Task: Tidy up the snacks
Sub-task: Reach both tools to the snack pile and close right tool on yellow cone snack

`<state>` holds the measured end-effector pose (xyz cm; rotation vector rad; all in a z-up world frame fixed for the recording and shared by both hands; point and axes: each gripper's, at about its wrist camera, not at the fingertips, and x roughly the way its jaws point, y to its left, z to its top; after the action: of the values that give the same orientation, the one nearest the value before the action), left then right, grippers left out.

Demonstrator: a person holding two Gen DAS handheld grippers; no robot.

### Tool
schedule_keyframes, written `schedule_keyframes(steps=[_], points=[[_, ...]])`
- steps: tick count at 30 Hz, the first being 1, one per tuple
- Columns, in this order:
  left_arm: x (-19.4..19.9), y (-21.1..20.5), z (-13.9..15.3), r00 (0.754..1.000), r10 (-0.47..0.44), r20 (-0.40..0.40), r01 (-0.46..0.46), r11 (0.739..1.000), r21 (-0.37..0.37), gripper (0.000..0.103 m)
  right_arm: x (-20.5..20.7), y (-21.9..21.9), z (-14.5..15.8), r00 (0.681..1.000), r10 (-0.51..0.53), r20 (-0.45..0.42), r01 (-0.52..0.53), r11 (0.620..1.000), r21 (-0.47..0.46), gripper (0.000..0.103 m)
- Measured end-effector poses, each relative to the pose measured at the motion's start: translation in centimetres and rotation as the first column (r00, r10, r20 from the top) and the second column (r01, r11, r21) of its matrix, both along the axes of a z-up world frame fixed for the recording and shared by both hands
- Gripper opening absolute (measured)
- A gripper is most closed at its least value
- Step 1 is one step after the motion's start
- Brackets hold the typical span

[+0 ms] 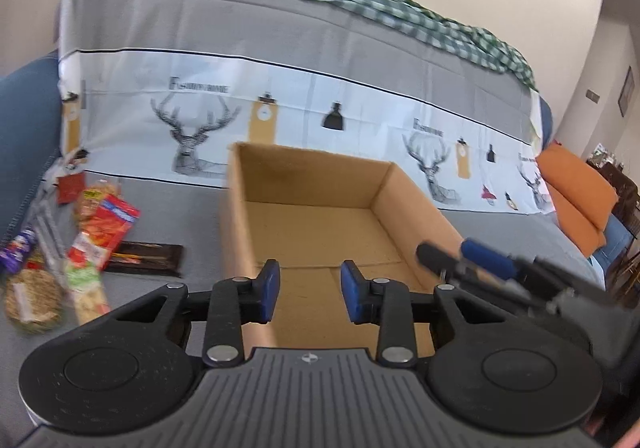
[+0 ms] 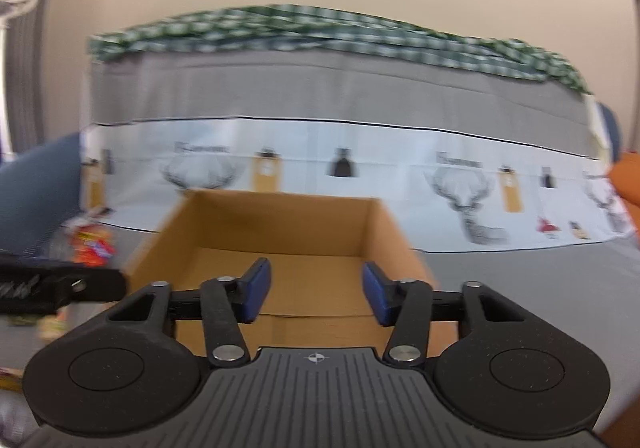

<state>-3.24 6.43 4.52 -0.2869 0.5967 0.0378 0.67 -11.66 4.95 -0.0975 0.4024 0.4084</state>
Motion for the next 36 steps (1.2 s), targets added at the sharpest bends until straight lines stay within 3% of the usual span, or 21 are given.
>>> schedule_keyframes(steps=[5, 7, 10, 13, 17, 19, 21, 25, 28, 31, 32, 34, 36], points=[[-1.0, 6.5, 0.5, 0.999, -0.026, -0.026, 0.026, 1.000, 0.016, 0.037, -3.0, 4.4, 1.2, 0.983, 0.181, -0.029, -0.177, 0.980, 0.095, 0.037], [-1.6, 9.2, -0.2, 0.999, -0.030, -0.038, 0.031, 0.999, 0.030, 0.037, -3.8, 6.5, 1.1, 0.965, 0.251, -0.080, -0.237, 0.959, 0.154, 0.033], [-2.4, 13.8, -1.6, 0.996, 0.034, -0.081, -0.043, 0.993, -0.113, 0.037, -4.6, 9.4, 0.4, 0.909, 0.372, -0.186, -0.322, 0.913, 0.251, 0.033], [-3.1, 16.0, -3.0, 0.986, 0.113, -0.119, -0.126, 0.987, -0.102, 0.037, -5.1, 12.7, -1.3, 0.840, 0.444, -0.312, -0.363, 0.887, 0.286, 0.033], [-3.5, 19.0, -4.3, 0.968, 0.184, -0.173, -0.212, 0.964, -0.163, 0.038, -5.3, 15.7, -4.5, 0.767, 0.422, -0.483, -0.316, 0.904, 0.288, 0.036], [-3.8, 20.6, -4.9, 0.955, 0.221, -0.199, -0.264, 0.938, -0.223, 0.038, -4.8, 16.7, -6.0, 0.732, 0.394, -0.556, -0.266, 0.917, 0.298, 0.045], [-3.9, 21.7, -5.2, 0.941, 0.254, -0.223, -0.308, 0.917, -0.253, 0.038, -4.4, 17.6, -7.4, 0.700, 0.356, -0.619, -0.215, 0.932, 0.292, 0.062], [-4.1, 22.6, -5.4, 0.928, 0.285, -0.241, -0.345, 0.901, -0.264, 0.044, -3.8, 18.7, -10.1, 0.645, 0.297, -0.704, -0.146, 0.952, 0.268, 0.070], [-4.1, 22.9, -5.4, 0.919, 0.307, -0.246, -0.367, 0.895, -0.253, 0.049, -3.1, 20.0, -11.3, 0.639, 0.287, -0.714, -0.141, 0.956, 0.258, 0.074], [-4.3, 23.4, -5.7, 0.903, 0.342, -0.261, -0.406, 0.879, -0.250, 0.051, -3.6, 21.3, -11.2, 0.693, 0.281, -0.664, -0.219, 0.960, 0.176, 0.067], [-4.3, 23.7, -5.8, 0.896, 0.353, -0.269, -0.420, 0.871, -0.256, 0.051, -3.9, 21.9, -11.0, 0.717, 0.281, -0.638, -0.258, 0.957, 0.132, 0.051], [-4.2, 24.1, -6.4, 0.881, 0.371, -0.292, -0.446, 0.856, -0.259, 0.051, -4.1, 22.4, -10.7, 0.744, 0.303, -0.596, -0.315, 0.945, 0.086, 0.040], [-3.8, 24.5, -6.8, 0.869, 0.385, -0.312, -0.466, 0.848, -0.252, 0.051, -4.3, 22.3, -10.0, 0.770, 0.315, -0.555, -0.349, 0.936, 0.047, 0.011]])
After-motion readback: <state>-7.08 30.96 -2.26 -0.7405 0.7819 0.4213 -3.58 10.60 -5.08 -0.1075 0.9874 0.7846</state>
